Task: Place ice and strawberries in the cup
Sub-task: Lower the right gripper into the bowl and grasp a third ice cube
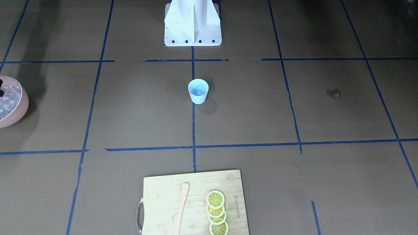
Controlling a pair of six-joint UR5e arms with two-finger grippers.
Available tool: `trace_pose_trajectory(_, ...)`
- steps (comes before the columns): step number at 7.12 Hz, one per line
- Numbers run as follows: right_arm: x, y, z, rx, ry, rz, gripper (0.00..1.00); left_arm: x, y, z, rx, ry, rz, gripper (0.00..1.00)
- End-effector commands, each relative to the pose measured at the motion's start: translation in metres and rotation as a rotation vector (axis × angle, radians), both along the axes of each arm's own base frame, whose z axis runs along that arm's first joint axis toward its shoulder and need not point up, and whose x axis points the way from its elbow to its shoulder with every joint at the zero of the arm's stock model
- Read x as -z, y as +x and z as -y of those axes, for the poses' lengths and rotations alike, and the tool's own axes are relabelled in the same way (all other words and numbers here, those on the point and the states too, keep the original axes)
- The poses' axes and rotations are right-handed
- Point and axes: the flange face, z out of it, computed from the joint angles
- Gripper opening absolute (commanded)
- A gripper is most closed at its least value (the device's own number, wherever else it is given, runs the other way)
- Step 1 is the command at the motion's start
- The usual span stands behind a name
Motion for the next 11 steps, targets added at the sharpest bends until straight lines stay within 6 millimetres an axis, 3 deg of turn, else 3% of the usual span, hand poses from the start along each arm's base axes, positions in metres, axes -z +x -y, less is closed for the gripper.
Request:
trace_pose_trajectory(1, -0.007, 0.0, -0.004, 0.007, -0.007, -0.01, 0.82, 0.0, 0.0, 0.0, 0.0, 0.001, 0.0, 1.0)
trace_pose_trajectory(3, -0.042, 0.002, -0.007, 0.002, 0.014, 0.003, 0.8, 0.001, 0.0, 0.0, 0.0, 0.004, 0.0, 1.0)
trace_pose_trajectory(5, -0.039, 0.0, -0.008, 0.012, 0.024, 0.031, 0.8, 0.0, 0.0, 0.0, 0.0, 0.001, 0.0, 1.0)
trace_pose_trajectory(6, -0.024, -0.001, -0.011, 0.027, 0.027, 0.067, 0.8, 0.0, 0.0, 0.0, 0.0, 0.001, 0.0, 1.0)
trace_pose_trajectory(7, -0.022, 0.001, -0.016, 0.029, 0.018, 0.078, 0.78, 0.0, 0.0, 0.0, 0.0, 0.001, 0.0, 1.0)
trace_pose_trajectory(11, -0.032, 0.005, -0.024, 0.028, 0.008, 0.057, 0.76, 0.0, 0.0, 0.0, 0.0, 0.001, 0.0, 1.0)
